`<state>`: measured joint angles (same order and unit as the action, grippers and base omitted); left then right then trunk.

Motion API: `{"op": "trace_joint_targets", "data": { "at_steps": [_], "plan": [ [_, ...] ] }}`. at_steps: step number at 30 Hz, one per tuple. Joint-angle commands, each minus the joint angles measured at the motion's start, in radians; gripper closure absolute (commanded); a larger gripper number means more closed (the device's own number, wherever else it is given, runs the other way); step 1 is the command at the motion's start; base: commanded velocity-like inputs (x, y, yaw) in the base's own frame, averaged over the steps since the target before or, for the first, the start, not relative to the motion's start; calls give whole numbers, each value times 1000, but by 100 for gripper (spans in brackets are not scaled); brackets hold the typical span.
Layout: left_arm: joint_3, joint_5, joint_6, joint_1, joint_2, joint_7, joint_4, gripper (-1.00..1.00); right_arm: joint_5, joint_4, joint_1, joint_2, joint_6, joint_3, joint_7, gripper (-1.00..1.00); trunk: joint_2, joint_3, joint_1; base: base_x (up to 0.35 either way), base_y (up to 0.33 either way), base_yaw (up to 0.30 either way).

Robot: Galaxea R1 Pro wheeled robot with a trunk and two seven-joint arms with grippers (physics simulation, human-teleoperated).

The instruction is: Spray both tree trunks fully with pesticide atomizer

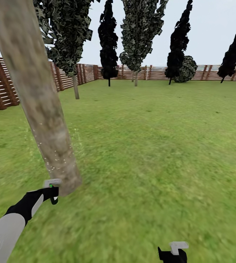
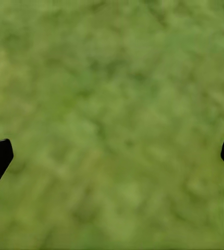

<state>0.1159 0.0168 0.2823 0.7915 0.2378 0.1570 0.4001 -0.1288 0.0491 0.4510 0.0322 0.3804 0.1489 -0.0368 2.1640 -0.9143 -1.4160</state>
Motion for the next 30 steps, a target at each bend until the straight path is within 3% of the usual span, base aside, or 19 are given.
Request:
{"op": "trace_joint_targets", "data": {
  "at_steps": [1,6,15,30],
  "plan": [
    [0,0,0,0,0,0,0,100,0,0,0,0,0,0,0,-100,0,0,0,88,-266,3],
    [0,0,1,0,0,0,-1,100,0,0,0,0,0,0,0,-100,0,0,0,88,-266,23],
    [1,0,2,0,0,0,-1,100,0,0,0,0,0,0,0,-100,0,0,0,90,-266,226],
    [-1,0,0,0,0,1,-1,100,0,0,0,0,0,0,0,-100,0,0,0,92,-266,47]
  ]
}}
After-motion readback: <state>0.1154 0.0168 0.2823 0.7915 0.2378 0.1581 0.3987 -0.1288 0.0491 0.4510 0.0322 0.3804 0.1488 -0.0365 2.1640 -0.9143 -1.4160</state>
